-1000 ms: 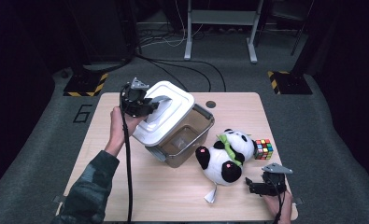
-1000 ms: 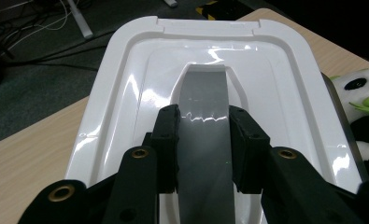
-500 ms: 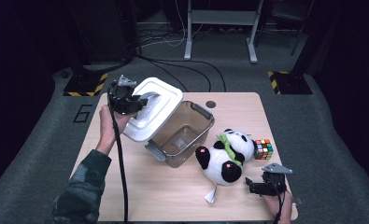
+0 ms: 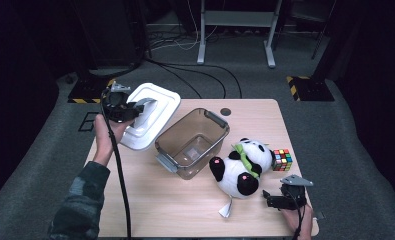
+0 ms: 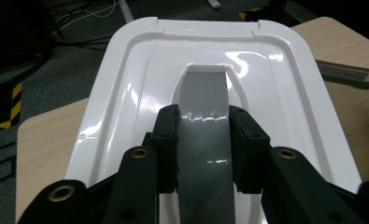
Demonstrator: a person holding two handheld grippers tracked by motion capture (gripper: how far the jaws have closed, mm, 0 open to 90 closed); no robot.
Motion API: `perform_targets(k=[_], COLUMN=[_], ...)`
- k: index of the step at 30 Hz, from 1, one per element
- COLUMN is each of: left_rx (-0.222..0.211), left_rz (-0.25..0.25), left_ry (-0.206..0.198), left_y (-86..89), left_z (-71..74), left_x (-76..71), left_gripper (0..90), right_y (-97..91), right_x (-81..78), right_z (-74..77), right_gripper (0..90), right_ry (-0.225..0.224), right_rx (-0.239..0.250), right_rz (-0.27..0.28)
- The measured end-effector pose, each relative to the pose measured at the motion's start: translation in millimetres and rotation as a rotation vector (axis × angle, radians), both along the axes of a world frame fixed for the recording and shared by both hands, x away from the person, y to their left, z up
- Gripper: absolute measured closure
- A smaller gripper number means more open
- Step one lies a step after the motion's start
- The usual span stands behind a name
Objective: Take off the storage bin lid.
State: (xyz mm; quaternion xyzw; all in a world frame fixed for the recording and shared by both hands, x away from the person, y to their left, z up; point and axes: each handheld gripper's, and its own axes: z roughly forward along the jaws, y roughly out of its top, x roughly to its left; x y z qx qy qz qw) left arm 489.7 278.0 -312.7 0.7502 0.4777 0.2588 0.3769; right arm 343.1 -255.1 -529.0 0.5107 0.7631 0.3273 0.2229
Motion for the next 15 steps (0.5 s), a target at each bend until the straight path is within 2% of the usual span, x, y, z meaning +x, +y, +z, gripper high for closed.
perform_targets(k=[7, 14, 15], left_rx=[-0.018, -0.028, -0.044], left_rz=[0.054, 0.105, 0.118], left_ry=[0.011, 0.045, 0.052], left_y=[17.1, 36.6, 39.5], left_z=[-10.5, -25.7, -28.9], left_x=[3.6, 8.2, 9.0], left_gripper=[66.8, 66.8, 66.8], right_y=[0.0, 0.0, 0.0], right_x=[0.0, 0.0, 0.0], right_z=[0.0, 0.0, 0.0], right_gripper=[5.5, 5.5, 5.5], right_ry=[0.000, 0.000, 0.000], right_rx=[0.000, 0.000, 0.000], right_rz=[0.000, 0.000, 0.000])
